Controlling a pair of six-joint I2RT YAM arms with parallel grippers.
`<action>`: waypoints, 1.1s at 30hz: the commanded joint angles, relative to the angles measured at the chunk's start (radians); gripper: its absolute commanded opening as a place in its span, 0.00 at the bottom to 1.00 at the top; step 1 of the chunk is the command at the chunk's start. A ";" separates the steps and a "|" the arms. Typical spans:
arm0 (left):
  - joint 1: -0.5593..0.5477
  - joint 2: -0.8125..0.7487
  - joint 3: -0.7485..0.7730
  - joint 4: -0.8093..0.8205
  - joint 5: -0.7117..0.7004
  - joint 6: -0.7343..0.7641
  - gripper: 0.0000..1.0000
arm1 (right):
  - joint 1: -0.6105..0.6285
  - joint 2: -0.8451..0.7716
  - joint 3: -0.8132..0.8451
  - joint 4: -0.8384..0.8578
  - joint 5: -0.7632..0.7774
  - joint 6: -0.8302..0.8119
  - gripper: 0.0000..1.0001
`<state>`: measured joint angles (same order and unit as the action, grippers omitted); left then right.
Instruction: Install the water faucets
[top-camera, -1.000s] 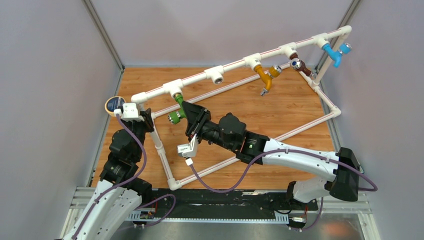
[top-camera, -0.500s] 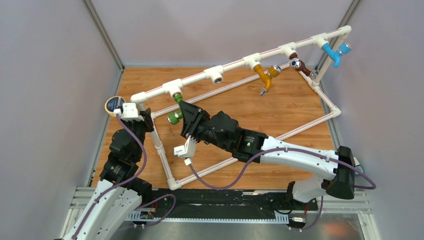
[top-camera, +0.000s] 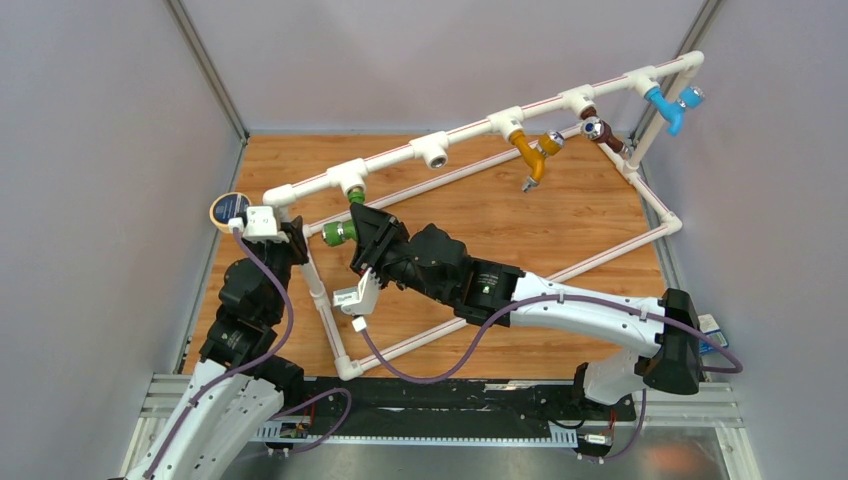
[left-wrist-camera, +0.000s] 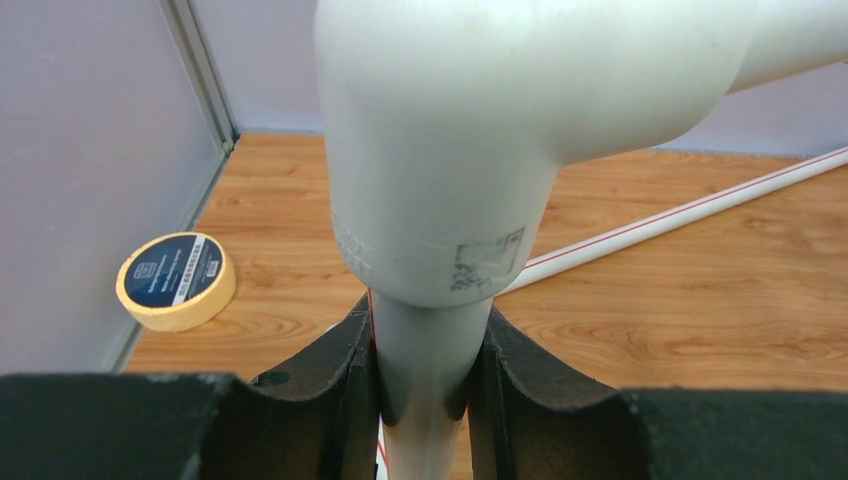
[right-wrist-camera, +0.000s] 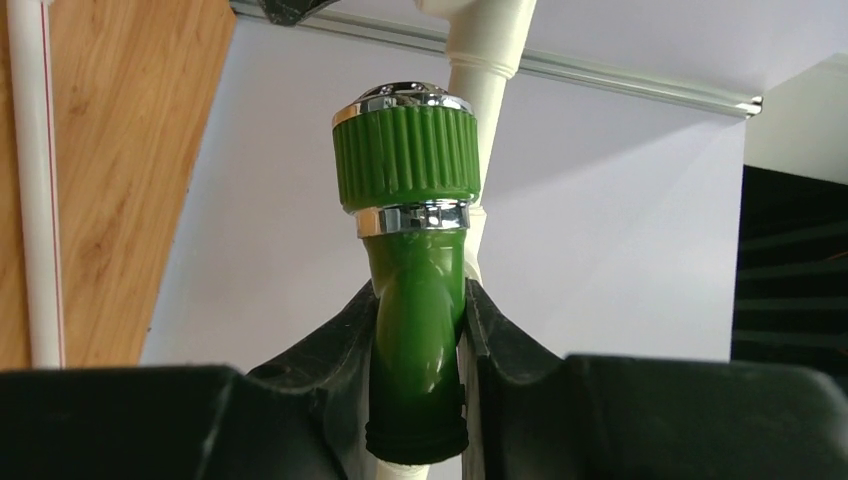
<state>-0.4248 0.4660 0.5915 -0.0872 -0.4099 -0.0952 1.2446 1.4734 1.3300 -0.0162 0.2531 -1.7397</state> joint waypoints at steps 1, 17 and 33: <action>-0.032 -0.023 -0.004 -0.085 0.131 -0.046 0.00 | -0.119 0.024 -0.015 0.007 0.146 0.219 0.00; -0.034 -0.030 -0.005 -0.085 0.128 -0.049 0.00 | -0.221 -0.058 -0.175 0.137 -0.011 0.157 0.00; -0.034 -0.029 -0.005 -0.085 0.128 -0.049 0.00 | -0.205 -0.010 -0.141 0.148 0.048 0.215 0.00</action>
<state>-0.4271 0.4484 0.5915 -0.1116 -0.3992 -0.0937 1.0393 1.4151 1.1767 0.1558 0.1661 -1.5841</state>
